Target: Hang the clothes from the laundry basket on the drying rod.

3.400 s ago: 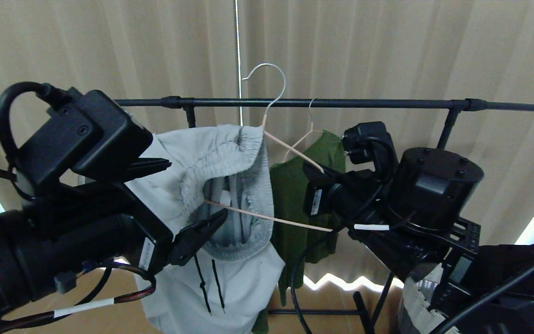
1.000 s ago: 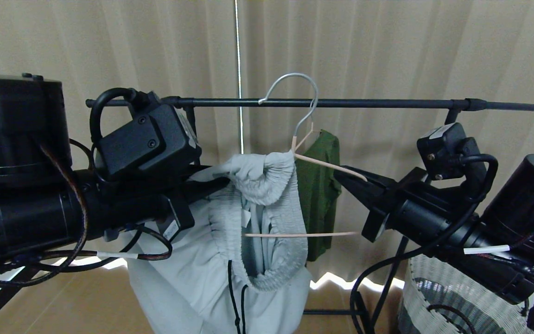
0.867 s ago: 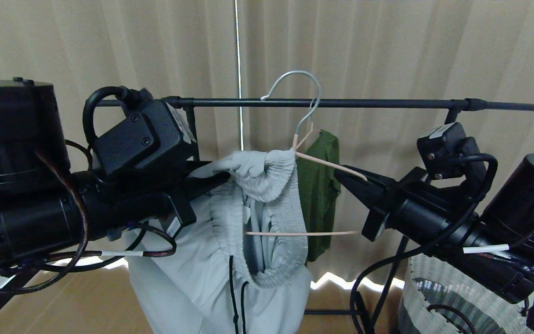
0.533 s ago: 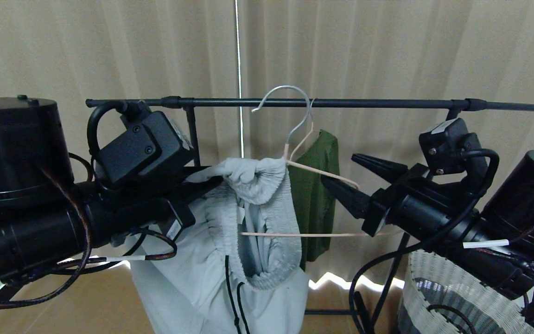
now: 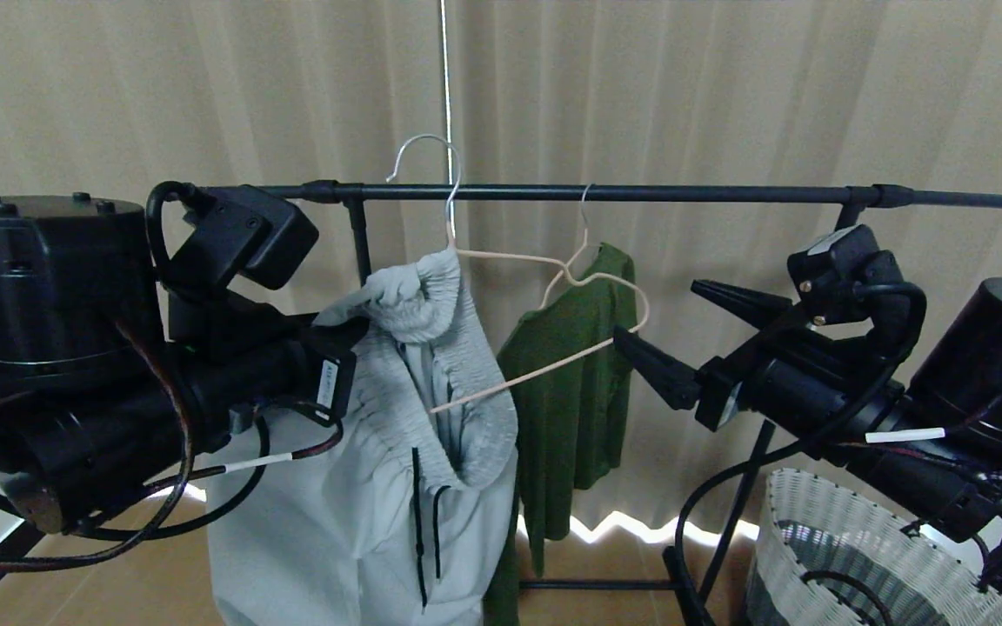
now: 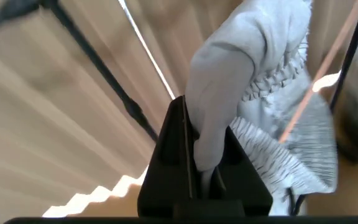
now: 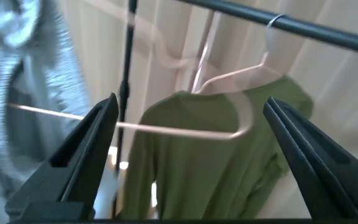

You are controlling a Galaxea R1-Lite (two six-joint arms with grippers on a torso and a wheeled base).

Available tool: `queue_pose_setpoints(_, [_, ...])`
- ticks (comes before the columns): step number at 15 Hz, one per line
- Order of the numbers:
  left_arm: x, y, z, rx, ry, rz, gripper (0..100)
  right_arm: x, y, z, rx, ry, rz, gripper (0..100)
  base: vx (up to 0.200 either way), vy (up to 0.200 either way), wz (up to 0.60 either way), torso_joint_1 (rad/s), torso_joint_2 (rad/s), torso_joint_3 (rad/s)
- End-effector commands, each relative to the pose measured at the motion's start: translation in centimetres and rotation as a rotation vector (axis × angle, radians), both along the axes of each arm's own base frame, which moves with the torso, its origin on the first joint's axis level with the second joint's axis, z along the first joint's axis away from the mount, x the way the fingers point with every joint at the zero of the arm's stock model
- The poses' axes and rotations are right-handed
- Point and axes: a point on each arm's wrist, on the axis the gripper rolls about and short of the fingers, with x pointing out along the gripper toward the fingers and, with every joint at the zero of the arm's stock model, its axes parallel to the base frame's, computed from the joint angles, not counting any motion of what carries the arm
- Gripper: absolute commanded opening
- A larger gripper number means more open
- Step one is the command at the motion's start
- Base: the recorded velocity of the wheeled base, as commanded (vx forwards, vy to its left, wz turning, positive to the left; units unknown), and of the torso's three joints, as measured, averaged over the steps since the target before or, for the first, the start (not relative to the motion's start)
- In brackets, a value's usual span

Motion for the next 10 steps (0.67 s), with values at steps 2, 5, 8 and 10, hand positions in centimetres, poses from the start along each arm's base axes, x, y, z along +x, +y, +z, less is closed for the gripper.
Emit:
queue_pose_setpoints(2, [-0.6,-0.4,0.6,-0.090,0.002,-0.019,0,-0.5,2.3,-1.6,0.020,0.093,0.074,100,0.000,0.000,0.00,0.000,0.00,0.000])
queue_pose_setpoints(5, [-0.7,-0.6,1.4,-0.144,-0.061,-0.031,0,-0.6,4.3,-3.2,0.023,0.163,0.122,100,0.000,0.000,0.00,0.000,0.00,0.000])
queue_pose_setpoints(8, [-1.1,-0.9,1.9,-0.169,-0.081,-0.096,0,0.0,4.8,-4.1,0.014,0.185,0.119,100,0.000,0.000,0.00,0.000,0.00,0.000])
queue_pose_setpoints(10, [-1.3,-0.8,2.1,-0.177,-0.086,-0.121,0,0.3,5.0,-4.8,0.002,0.205,0.112,100,0.000,0.000,0.00,0.000,0.00,0.000])
